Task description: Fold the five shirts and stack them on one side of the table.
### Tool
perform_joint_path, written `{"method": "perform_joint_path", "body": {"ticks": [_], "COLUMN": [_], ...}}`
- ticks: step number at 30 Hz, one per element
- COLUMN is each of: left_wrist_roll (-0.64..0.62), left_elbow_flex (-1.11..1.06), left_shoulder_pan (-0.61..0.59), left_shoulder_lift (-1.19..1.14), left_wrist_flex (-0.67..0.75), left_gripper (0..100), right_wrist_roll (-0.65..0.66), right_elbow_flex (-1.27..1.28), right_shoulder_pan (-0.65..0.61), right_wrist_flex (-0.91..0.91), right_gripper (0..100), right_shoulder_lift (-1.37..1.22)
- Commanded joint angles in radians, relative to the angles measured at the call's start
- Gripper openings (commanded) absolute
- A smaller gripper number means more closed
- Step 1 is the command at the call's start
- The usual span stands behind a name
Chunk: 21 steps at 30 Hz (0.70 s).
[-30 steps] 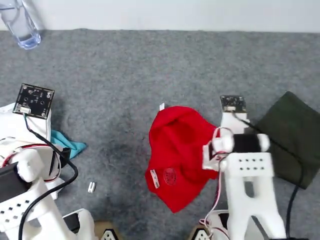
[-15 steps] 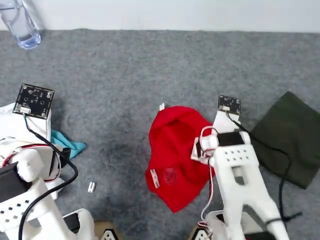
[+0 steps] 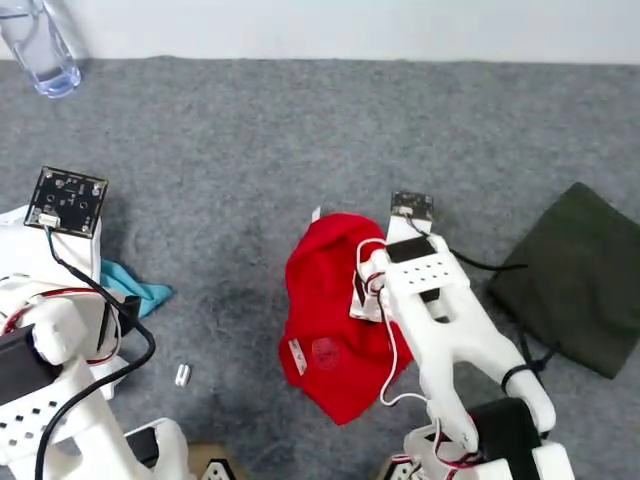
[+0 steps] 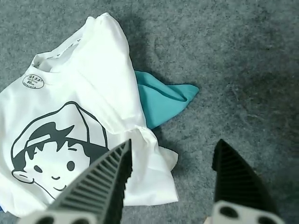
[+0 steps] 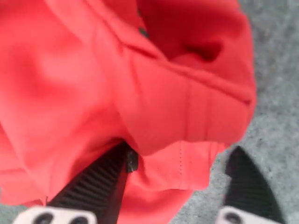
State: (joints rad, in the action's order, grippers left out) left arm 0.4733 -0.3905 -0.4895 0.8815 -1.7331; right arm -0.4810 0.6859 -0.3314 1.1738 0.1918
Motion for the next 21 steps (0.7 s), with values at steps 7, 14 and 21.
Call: {"method": "perform_joint_path", "body": {"ticks": [7, 14, 21], "left_wrist_roll": [0.008, 0.008, 0.009], "left_elbow_flex": [0.008, 0.008, 0.008], "left_shoulder_pan": [-0.003, -0.003, -0.005], "left_shoulder_lift": [0.008, 0.008, 0.008], "left_wrist_flex": [-0.006, -0.006, -0.011], "left_gripper": [27, 24, 23], "right_wrist_roll": [-0.005, 0.144, 0.535], "right_elbow_flex": [-0.13, -0.344, -0.425], "right_shoulder_pan": [-0.008, 0.013, 0.226], "right_wrist_flex": [0.077, 0.334, 0.404], "right_gripper": [3.5, 3.5, 3.5], "right_shoulder_lift": [0.007, 0.107, 0.262]}}
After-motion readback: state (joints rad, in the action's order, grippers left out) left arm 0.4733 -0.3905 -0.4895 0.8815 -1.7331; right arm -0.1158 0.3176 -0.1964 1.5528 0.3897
